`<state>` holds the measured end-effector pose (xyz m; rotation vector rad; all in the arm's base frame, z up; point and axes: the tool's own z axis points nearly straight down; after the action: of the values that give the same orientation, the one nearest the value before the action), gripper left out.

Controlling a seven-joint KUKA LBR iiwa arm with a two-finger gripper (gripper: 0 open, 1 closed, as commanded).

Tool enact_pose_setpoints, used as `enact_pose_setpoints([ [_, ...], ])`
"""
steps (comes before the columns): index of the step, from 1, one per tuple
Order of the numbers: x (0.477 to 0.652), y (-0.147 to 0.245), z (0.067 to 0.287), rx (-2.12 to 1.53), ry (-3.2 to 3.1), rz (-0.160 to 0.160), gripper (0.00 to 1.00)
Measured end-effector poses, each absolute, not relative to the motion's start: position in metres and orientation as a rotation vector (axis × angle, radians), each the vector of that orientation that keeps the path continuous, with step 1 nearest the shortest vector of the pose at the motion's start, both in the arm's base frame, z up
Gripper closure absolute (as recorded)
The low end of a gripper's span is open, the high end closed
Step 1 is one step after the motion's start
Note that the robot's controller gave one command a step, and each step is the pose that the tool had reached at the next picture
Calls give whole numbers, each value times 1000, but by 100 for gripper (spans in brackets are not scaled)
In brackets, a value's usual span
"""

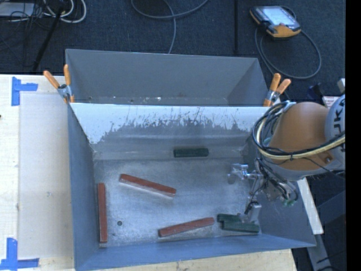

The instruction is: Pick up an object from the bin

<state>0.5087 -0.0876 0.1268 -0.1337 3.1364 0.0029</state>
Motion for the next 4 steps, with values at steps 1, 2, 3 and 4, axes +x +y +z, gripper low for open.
enact_pose_setpoints([
  [1, 489, -71, 124, -182, 3141, 0, 0],
  [2, 472, -65, 69, -209, 3135, 1, 100],
  [3, 472, -65, 69, -211, 3135, 0, 100],
  [4, 490, -33, 70, -291, 3129, 0, 100],
])
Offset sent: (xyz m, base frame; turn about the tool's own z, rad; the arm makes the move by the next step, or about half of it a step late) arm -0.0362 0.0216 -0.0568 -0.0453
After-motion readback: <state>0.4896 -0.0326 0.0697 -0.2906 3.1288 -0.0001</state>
